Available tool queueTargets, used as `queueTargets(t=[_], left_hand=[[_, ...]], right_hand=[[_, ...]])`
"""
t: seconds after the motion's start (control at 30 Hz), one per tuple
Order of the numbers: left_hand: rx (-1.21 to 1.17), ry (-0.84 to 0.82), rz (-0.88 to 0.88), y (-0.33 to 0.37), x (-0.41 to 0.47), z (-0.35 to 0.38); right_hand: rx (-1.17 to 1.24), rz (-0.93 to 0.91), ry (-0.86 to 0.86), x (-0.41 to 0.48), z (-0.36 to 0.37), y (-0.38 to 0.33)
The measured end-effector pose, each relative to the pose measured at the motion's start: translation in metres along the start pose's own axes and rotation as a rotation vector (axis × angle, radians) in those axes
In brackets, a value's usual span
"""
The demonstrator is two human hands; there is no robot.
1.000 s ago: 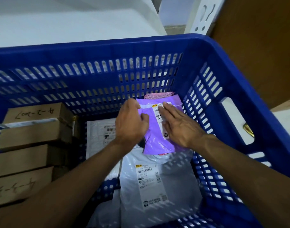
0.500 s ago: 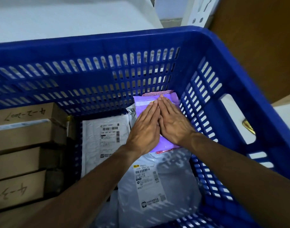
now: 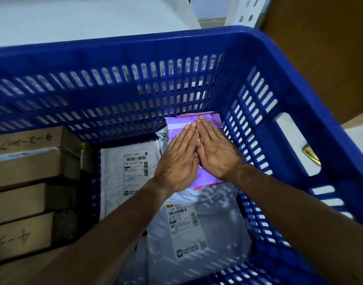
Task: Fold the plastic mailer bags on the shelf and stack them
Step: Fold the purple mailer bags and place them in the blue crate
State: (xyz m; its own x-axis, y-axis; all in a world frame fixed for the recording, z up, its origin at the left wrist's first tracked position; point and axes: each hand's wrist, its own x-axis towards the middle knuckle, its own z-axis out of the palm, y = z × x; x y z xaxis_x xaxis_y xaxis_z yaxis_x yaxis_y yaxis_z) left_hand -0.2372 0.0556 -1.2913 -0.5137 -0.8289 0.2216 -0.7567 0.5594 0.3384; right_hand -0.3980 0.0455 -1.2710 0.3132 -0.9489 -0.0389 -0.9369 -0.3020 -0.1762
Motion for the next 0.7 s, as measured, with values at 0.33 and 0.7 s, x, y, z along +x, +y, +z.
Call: queueTargets(t=[0.33, 0.7], left_hand=[[-0.001, 0.032, -0.06, -0.018, -0.002, 0.006], [0.024, -0.01, 0.005, -0.035, -0.004, 0.002]], right_hand=[[0.09, 0.095, 0.066, -0.005, 0.001, -0.005], [0.096, 0.109, 0.045, -0.004, 0.0, -0.005]])
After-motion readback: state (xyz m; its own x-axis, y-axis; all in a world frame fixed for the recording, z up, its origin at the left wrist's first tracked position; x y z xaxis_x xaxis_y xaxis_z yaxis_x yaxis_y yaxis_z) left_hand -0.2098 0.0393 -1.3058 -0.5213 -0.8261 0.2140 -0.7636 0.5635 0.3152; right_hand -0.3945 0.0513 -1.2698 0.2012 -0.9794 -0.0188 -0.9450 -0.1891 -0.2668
